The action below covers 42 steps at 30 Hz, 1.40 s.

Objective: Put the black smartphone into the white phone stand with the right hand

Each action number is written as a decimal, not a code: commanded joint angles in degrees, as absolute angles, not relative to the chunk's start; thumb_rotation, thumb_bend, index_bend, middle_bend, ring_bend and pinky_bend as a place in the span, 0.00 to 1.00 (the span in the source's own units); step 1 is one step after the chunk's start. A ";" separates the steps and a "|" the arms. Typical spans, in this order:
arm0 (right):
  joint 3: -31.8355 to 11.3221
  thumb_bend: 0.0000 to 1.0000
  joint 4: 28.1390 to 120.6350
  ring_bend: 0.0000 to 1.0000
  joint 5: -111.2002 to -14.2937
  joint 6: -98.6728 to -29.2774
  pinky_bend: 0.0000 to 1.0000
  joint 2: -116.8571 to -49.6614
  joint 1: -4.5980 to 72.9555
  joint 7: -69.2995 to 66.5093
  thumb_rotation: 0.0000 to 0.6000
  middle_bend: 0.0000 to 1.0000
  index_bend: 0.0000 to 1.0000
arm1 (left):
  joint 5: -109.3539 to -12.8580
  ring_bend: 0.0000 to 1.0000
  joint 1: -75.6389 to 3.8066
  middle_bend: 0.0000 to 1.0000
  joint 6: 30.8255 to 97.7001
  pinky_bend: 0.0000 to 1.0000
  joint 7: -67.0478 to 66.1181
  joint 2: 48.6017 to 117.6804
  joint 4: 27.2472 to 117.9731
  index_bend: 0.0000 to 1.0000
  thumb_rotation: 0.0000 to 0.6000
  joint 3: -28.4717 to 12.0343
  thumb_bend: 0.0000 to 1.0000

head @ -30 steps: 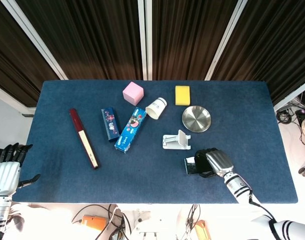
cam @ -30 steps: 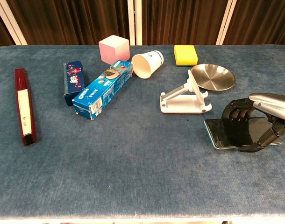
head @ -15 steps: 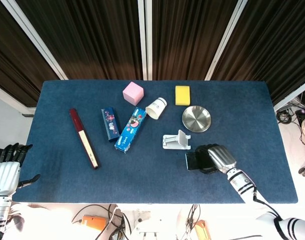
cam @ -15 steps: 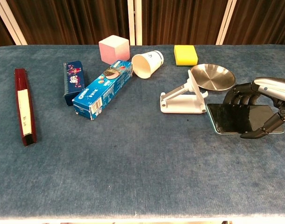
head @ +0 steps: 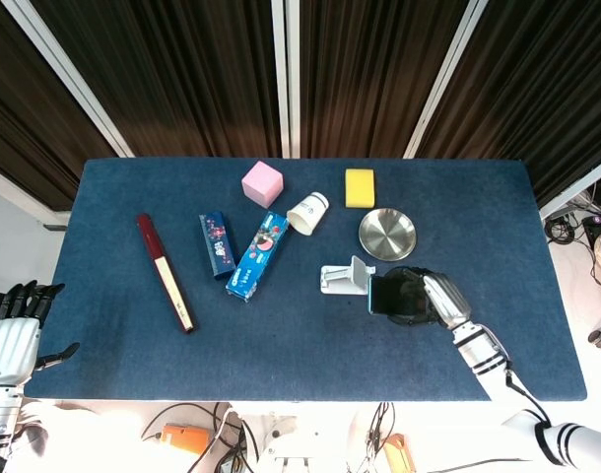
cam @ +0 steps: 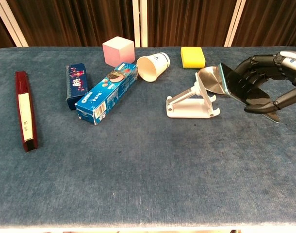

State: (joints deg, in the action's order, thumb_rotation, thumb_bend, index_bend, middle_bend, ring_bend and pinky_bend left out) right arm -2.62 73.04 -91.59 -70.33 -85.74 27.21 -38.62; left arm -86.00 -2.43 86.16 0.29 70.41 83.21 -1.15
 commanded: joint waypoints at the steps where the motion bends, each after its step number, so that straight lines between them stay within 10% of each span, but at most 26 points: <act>1: -5.06 0.49 67.00 0.42 -91.91 -73.26 0.47 -90.58 28.50 -50.03 1.00 0.53 0.68 | -86.11 0.05 -2.39 0.16 86.39 0.00 -0.21 70.03 83.86 0.13 1.00 -1.16 0.06; 42: -4.78 0.45 26.49 0.38 -91.59 -74.05 0.40 -114.25 37.15 -90.73 1.00 0.53 0.64 | -84.96 0.05 -1.88 0.16 86.68 0.00 -7.02 65.53 92.55 0.13 1.00 -1.25 0.06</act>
State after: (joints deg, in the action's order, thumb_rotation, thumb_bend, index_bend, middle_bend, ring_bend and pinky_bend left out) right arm -4.98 26.96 -91.52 -73.87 -113.82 36.94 -90.30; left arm -84.96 -1.89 86.69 -7.01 65.54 92.55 -1.25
